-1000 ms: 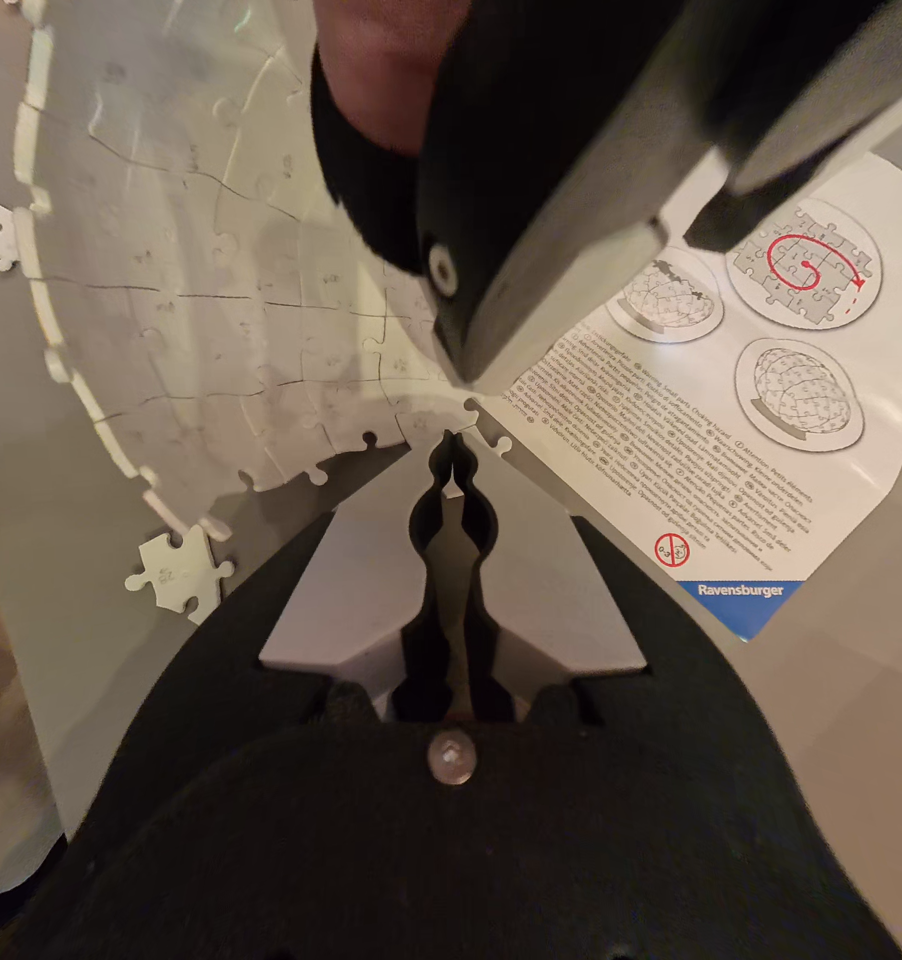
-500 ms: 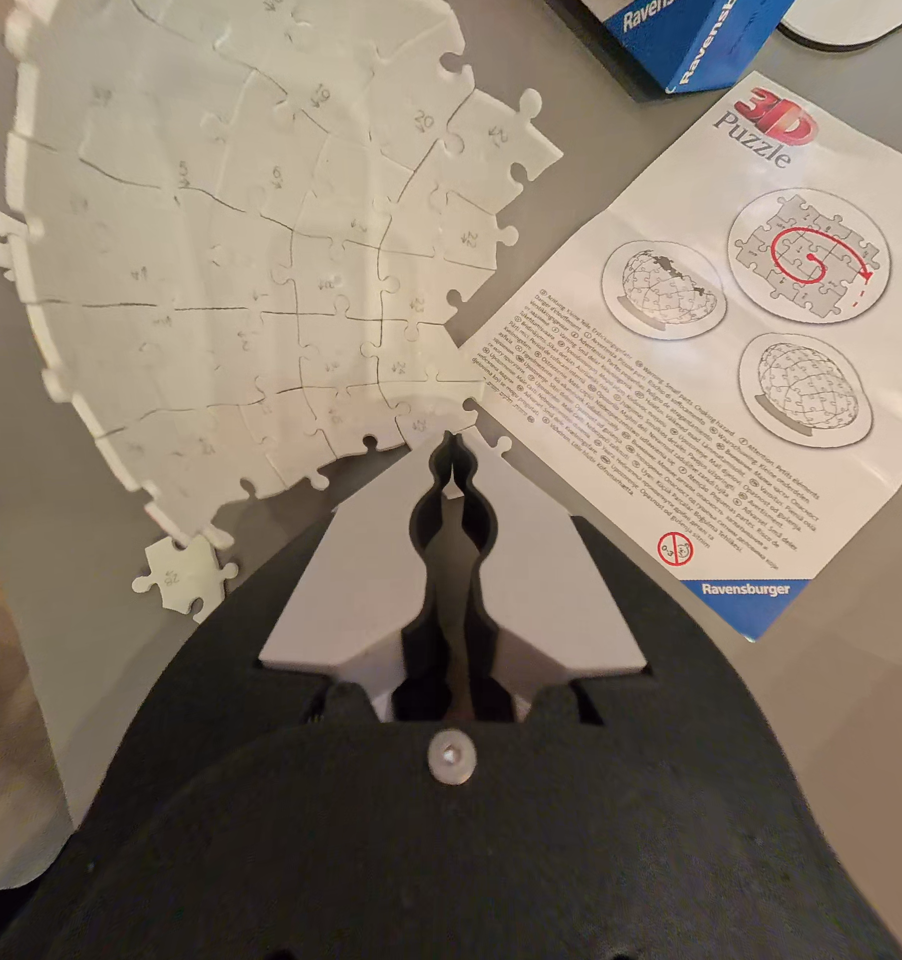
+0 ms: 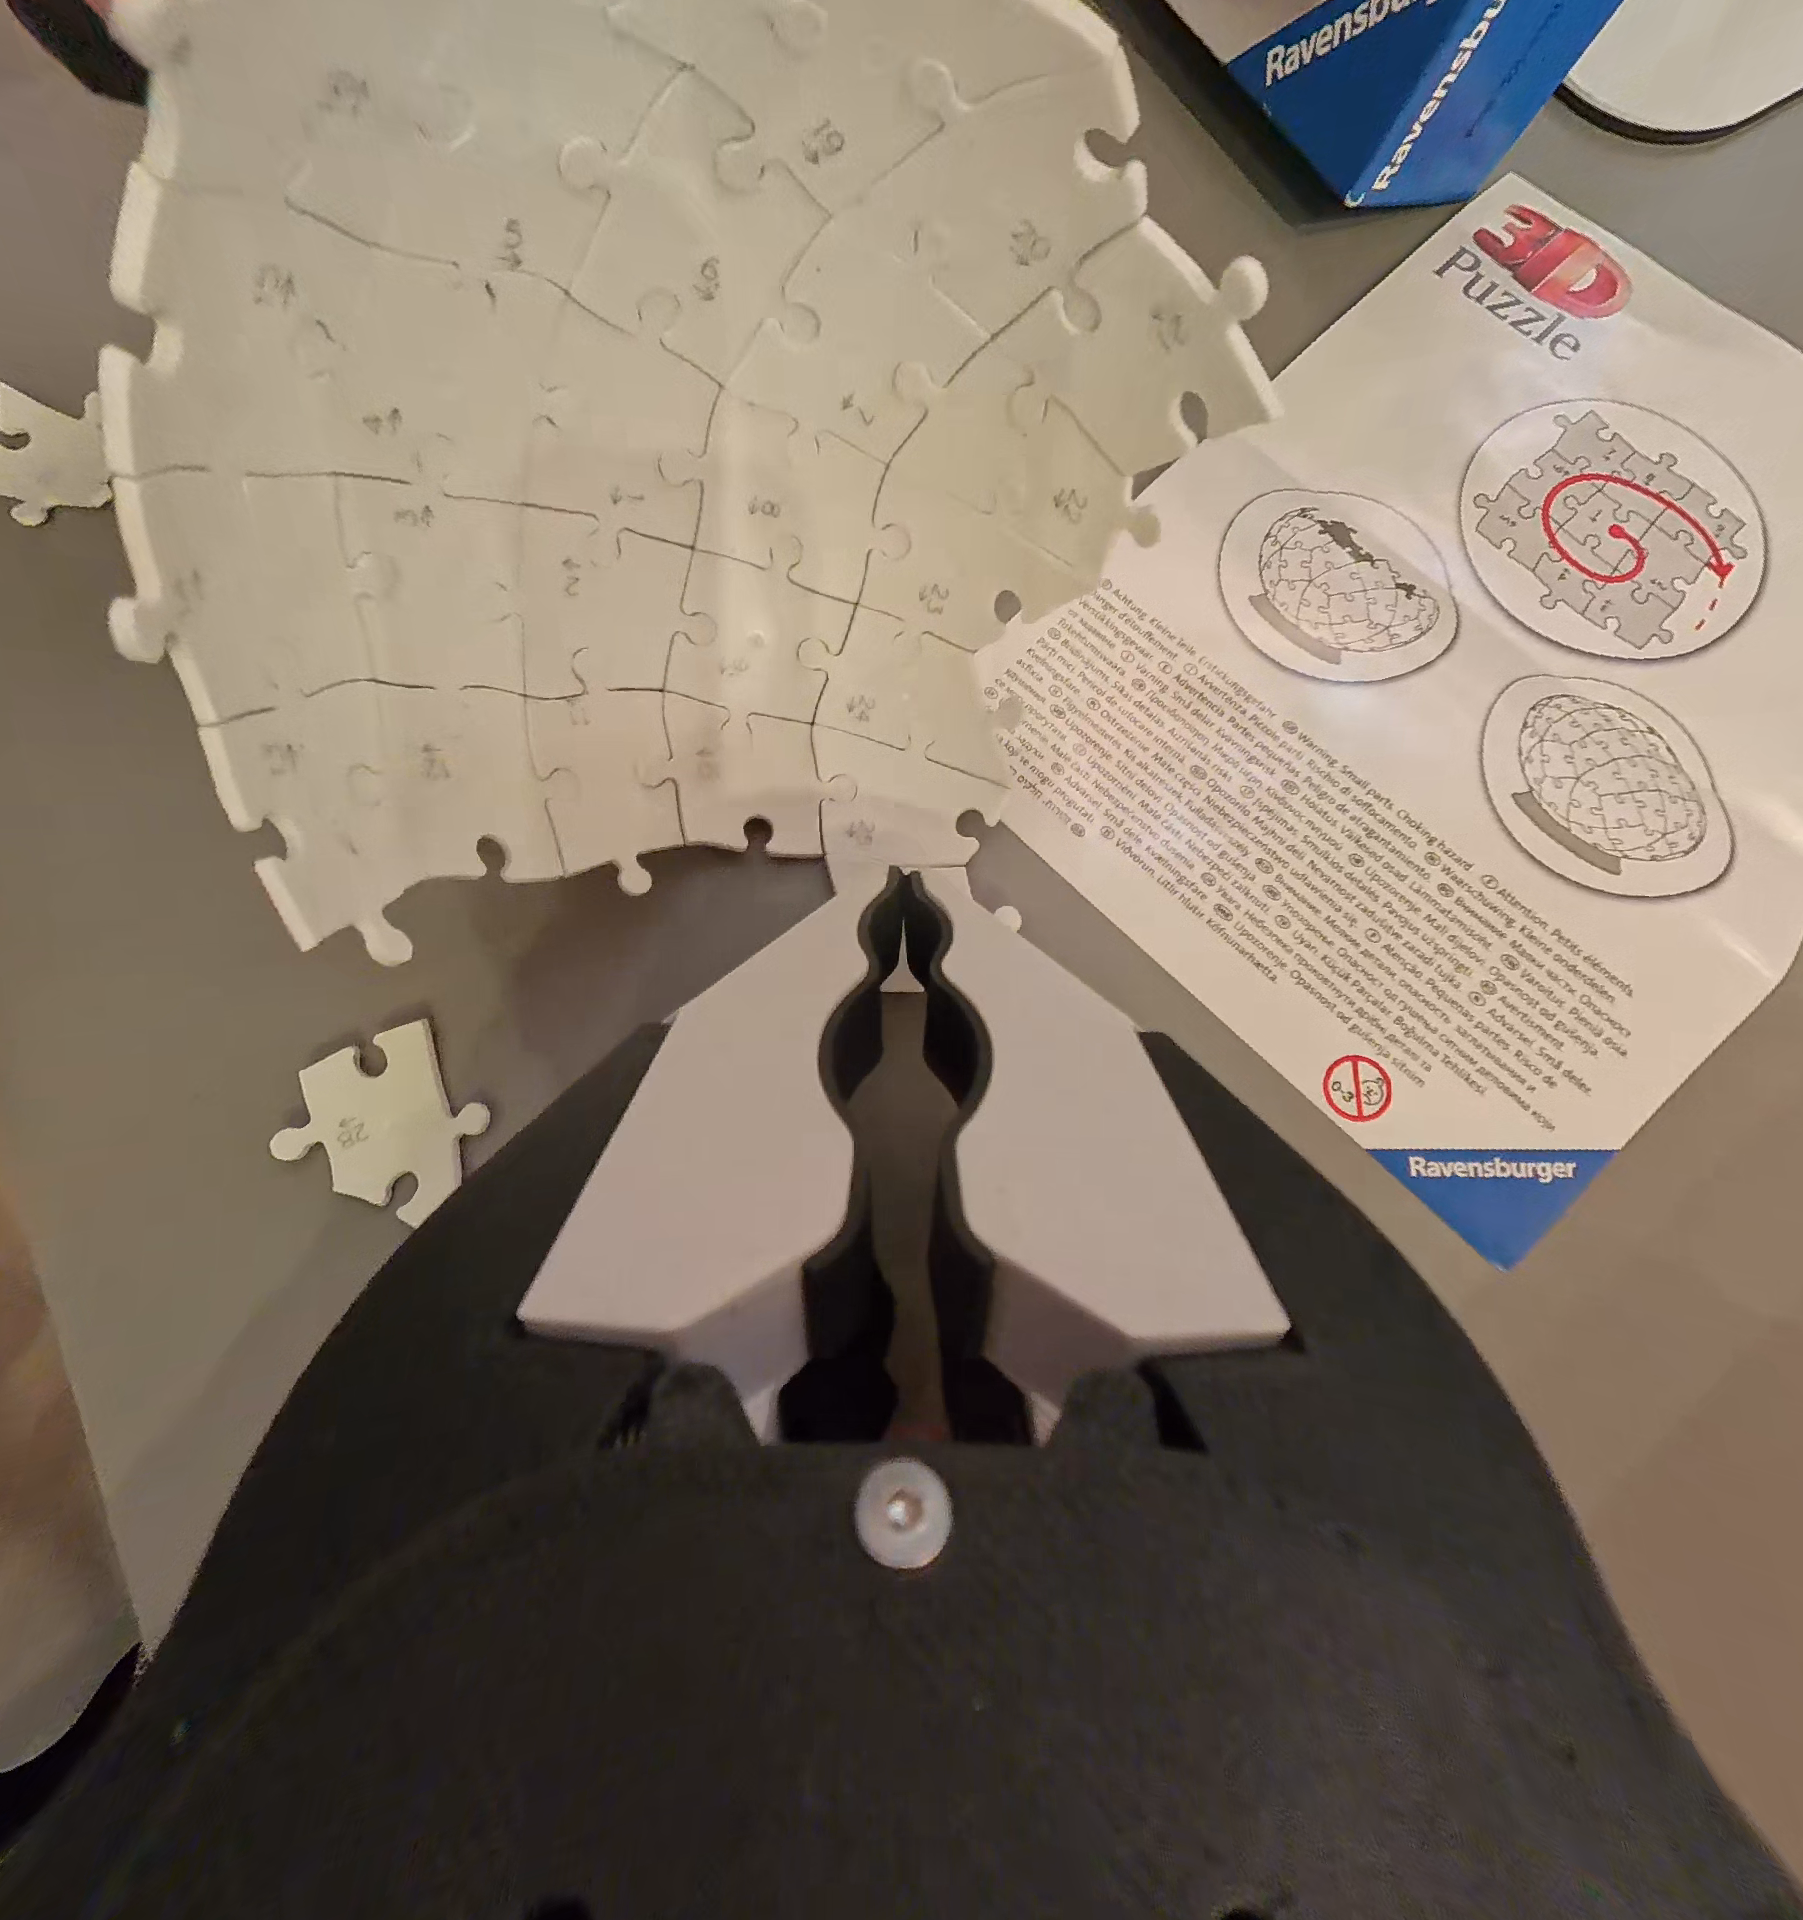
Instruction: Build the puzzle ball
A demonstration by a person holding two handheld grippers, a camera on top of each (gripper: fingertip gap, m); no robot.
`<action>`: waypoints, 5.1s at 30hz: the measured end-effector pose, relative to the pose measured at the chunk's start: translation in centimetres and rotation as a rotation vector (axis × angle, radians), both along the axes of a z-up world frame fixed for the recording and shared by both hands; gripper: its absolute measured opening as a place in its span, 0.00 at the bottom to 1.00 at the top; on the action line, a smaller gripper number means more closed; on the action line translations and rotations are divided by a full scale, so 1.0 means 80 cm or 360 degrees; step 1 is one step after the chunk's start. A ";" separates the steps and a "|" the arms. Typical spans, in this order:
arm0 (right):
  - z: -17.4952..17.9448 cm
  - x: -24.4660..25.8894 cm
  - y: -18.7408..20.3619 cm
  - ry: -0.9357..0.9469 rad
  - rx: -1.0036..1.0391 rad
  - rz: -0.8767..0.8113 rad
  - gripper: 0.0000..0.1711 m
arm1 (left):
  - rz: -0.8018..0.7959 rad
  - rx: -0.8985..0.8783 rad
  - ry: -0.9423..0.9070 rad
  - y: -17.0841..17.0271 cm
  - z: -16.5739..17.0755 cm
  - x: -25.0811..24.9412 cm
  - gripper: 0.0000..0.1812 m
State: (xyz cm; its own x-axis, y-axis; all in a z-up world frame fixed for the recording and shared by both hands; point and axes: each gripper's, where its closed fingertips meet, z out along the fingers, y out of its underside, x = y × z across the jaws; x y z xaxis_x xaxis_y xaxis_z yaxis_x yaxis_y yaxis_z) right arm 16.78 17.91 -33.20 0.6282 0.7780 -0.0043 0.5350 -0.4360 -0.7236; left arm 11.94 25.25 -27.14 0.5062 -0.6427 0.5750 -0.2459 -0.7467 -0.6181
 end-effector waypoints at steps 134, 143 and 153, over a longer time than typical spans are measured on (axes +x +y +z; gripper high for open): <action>0.049 0.026 0.003 0.0568 -0.0091 -0.0576 0.03 | -0.0015 -0.0219 -0.0327 -0.076 -0.028 0.033 0.41; 0.048 0.025 0.005 0.0680 -0.0151 -0.0638 0.00 | -0.0021 -0.0233 -0.0323 -0.088 -0.032 0.036 0.40; 0.053 0.026 0.004 0.0713 -0.0153 -0.0634 0.09 | -0.0005 -0.0224 -0.0329 -0.088 -0.030 0.033 0.40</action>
State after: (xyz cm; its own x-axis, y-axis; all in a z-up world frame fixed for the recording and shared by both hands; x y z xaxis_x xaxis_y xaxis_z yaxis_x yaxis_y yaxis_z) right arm 18.85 18.27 -28.97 0.7918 0.4664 -0.3944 -0.0304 -0.6148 -0.7881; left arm 14.57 18.23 -29.51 0.3668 -0.5503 0.7501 -0.1274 -0.8284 -0.5455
